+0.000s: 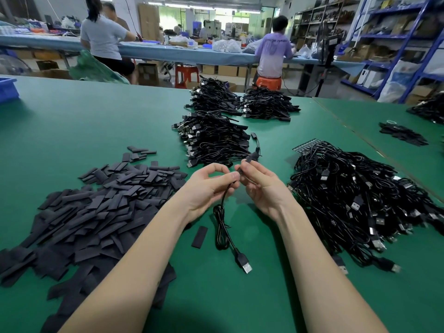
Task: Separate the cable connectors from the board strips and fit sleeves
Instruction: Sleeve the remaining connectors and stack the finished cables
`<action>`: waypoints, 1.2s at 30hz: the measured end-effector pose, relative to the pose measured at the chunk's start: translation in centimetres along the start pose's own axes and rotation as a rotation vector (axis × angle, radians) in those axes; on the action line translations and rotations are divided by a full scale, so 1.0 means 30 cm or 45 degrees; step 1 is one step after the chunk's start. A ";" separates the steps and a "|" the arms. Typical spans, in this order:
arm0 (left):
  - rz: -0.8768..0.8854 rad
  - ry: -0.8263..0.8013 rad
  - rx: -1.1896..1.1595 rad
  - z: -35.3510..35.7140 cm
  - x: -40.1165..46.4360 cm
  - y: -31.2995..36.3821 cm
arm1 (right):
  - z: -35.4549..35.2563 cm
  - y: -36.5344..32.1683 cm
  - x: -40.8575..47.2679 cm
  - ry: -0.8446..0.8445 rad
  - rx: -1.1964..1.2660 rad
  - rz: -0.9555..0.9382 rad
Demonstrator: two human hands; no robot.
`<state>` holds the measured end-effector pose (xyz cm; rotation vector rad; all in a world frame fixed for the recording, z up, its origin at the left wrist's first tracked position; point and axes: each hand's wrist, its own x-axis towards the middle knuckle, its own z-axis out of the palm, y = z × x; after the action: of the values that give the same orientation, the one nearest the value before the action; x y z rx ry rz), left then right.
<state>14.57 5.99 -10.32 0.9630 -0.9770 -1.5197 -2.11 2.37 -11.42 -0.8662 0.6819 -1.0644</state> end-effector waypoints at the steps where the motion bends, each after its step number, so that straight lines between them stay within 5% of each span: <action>1: 0.053 0.034 0.087 0.002 -0.001 0.000 | 0.001 0.000 0.000 0.037 0.012 -0.016; 17: 0.529 0.240 0.693 0.007 0.007 -0.020 | 0.019 0.011 -0.008 0.161 -0.021 -0.039; 26: 0.453 0.219 0.380 0.016 0.016 -0.025 | 0.051 0.029 -0.001 0.293 -0.239 -0.335; 36: 0.411 0.325 0.177 0.033 0.028 -0.051 | 0.081 0.065 -0.005 0.363 -0.161 -0.388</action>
<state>13.03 5.45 -11.47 1.0135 -1.0068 -1.0441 0.71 3.62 -11.86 -0.9576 0.8807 -1.4487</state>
